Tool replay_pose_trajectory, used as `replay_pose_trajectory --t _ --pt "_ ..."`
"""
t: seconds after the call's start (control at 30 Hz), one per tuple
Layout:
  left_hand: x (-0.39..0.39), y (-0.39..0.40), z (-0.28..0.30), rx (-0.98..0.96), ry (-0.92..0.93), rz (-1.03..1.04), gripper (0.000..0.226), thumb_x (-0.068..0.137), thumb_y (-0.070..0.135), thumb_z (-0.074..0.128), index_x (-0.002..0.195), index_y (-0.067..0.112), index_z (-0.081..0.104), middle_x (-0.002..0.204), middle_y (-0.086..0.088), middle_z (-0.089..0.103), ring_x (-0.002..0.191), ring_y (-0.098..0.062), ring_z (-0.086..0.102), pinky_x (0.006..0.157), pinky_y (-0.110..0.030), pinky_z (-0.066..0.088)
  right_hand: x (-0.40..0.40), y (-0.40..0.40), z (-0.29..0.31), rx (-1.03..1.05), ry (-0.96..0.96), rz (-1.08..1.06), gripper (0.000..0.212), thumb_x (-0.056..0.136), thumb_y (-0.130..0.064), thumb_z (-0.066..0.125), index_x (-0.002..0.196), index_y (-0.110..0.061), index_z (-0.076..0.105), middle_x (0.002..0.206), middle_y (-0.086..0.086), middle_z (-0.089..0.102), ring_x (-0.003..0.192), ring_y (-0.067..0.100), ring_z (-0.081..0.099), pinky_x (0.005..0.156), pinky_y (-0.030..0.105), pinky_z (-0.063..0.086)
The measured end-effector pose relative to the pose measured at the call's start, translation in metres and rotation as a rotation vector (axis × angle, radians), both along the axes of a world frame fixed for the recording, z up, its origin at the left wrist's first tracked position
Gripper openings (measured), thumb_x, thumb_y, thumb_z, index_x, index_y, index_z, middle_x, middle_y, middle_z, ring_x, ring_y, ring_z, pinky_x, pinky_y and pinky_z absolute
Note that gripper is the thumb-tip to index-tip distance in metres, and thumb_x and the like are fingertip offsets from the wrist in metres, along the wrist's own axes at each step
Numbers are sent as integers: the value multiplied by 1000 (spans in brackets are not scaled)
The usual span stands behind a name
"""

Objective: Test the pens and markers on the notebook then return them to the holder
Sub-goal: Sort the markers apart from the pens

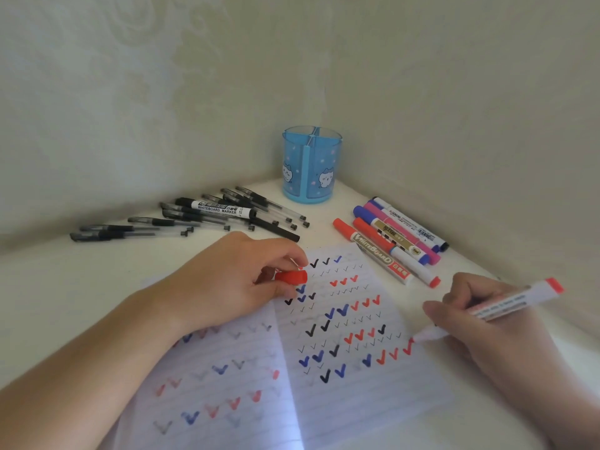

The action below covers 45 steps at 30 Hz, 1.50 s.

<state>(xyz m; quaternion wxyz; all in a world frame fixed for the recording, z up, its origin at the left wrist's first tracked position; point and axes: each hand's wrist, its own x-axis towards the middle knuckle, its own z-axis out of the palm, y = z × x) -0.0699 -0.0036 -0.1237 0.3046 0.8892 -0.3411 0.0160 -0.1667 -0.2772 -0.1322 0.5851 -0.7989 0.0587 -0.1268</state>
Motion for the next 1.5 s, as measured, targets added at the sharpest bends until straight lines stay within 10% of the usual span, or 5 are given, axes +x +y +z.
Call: replay_pose_trajectory --t 0.17,0.33,0.7,1.27,1.5 --pt "-1 1 2 -174 48 -30 23 72 24 84 87 36 70 84 21 74 74 1 69 69 -14 53 -1 -2 6 268 -92 120 60 43 -60 89 70 -14 60 48 5 47 41 15 33 41 17 25" --pt "-5 -2 2 -203 -43 -69 30 74 38 77 101 39 63 92 22 70 78 -5 66 71 -24 54 -8 16 18 319 -175 489 49 69 -44 77 104 -10 75 86 27 70 50 41 58 41 30 41" --pt "-8 -3 3 -315 -70 -159 20 80 31 76 98 28 68 92 13 72 80 -6 68 70 -30 55 -1 30 15 154 -254 382 6 74 -12 69 78 -15 69 74 20 73 39 28 55 44 13 40" --pt "-14 -7 1 -417 62 -172 19 85 26 67 97 13 75 69 23 66 49 -5 62 49 -14 47 11 36 20 -112 -191 425 35 80 -60 61 105 -39 73 58 -23 66 67 42 70 52 26 52" --pt "-11 -4 6 -386 -38 -152 13 82 22 74 95 20 75 69 15 69 51 -6 60 46 -26 49 11 39 9 -352 -274 386 24 89 -50 56 110 -47 67 91 -22 74 56 -2 61 51 17 49"
